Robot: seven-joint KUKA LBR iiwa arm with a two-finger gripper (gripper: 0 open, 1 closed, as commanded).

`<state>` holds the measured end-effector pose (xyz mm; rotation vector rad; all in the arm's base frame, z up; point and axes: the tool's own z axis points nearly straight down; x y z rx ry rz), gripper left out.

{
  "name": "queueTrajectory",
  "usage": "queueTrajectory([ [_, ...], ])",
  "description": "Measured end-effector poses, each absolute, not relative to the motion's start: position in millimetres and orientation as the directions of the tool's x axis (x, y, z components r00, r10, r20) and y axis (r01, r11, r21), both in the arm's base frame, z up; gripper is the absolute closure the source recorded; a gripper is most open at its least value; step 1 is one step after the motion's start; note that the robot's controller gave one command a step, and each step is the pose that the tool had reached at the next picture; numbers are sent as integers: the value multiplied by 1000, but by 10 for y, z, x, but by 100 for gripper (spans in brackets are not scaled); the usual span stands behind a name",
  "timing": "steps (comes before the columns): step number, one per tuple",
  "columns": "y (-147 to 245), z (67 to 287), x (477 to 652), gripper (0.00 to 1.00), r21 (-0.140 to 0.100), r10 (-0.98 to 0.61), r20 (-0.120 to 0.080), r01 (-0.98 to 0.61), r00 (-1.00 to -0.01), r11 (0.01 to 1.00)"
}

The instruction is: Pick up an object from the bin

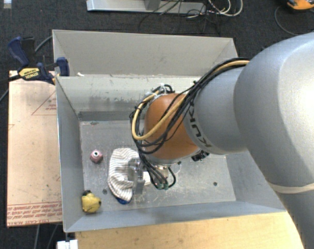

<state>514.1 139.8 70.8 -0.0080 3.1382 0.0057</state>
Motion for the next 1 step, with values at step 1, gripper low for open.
queueTrajectory([
  [1,1389,805,5115,100,1,-3,7,-3,-1000,1000],
])
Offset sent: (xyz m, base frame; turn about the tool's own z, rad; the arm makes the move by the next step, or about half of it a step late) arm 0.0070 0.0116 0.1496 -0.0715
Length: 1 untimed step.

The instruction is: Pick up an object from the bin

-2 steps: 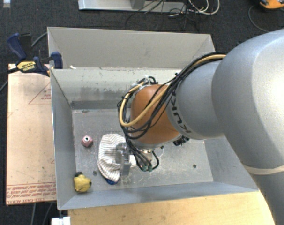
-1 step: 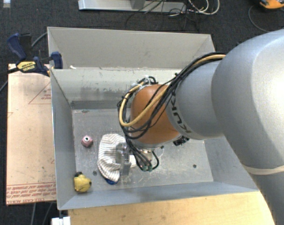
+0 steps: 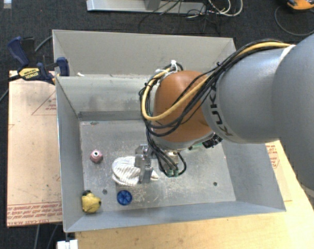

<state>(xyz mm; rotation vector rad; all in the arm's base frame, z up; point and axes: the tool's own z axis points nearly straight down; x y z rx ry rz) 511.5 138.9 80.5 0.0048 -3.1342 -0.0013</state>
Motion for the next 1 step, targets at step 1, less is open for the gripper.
queueTrajectory([
  [1,1517,2202,5219,100,5,-75,-6,-75,-997,997],
])
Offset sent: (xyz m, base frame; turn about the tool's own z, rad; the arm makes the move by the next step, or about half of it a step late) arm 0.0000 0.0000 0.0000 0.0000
